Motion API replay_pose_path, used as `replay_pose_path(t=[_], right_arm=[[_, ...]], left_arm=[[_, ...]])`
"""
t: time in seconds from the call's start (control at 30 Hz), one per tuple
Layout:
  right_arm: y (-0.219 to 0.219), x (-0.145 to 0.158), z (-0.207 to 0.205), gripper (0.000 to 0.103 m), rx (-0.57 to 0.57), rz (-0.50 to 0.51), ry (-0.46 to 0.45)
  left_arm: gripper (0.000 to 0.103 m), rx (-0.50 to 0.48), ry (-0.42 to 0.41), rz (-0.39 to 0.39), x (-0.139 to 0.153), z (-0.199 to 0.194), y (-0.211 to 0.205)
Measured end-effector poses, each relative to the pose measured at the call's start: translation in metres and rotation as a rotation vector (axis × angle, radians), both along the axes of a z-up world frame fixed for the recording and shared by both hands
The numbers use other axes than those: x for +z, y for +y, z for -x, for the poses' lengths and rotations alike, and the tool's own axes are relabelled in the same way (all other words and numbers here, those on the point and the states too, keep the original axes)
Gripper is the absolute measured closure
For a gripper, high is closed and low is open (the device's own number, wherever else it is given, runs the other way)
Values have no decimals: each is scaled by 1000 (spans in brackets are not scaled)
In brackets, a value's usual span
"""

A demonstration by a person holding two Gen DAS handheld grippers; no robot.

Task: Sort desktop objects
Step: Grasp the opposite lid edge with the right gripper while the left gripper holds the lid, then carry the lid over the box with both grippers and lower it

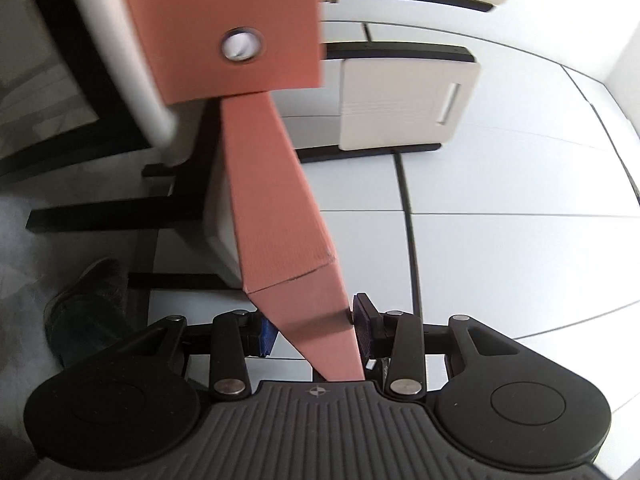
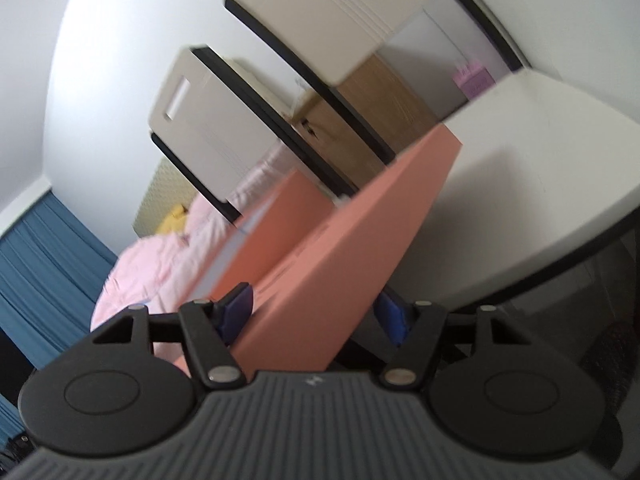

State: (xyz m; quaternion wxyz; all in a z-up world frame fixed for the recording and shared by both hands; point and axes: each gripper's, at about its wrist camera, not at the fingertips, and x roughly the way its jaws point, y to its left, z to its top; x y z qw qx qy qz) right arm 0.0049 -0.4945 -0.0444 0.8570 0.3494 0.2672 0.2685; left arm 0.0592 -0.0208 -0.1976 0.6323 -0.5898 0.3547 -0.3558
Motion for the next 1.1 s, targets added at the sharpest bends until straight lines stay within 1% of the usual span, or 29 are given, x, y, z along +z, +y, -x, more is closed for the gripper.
replay_pose_path(t=[0.2, 0.27, 0.3, 0.33, 0.5, 0.6, 0.7, 0.8, 0.9, 0.97, 1.03, 1.1], right_arm=[[-1, 17, 22, 35, -53, -26, -25], [-1, 22, 29, 35, -71, -35, -41], [-2, 25, 32, 35, -79, -36, -50], [-2, 29, 34, 35, -87, -37, -59], [4, 57, 39, 35, -101, -33, -119], [15, 76, 35, 35, -93, -17, -156], [34, 90, 20, 35, -76, -13, -189], [61, 92, -8, 35, -63, -40, -204], [94, 82, -39, 35, -31, -73, -195], [118, 72, -64, 35, 8, -92, -188], [145, 64, -89, 35, 46, -95, -182], [171, 59, -114, 35, 79, -104, -170]], left_arm=[[60, 0, -55, -18, 13, 0, -3], [60, -4, -77, -21, 14, -3, -7], [60, -5, -91, -22, 39, 8, 4], [60, -5, -107, -23, 50, 11, 8], [60, 6, -177, -13, 77, 15, 21], [59, 39, -212, -10, 92, 14, 36], [60, 97, -242, -10, 109, 12, 58], [60, 179, -269, -37, 120, 7, 86], [60, 270, -291, -73, 124, 5, 116], [60, 358, -271, -90, 122, 5, 136], [60, 432, -272, -142, 124, 3, 152], [60, 482, -278, -146, 126, -1, 169]])
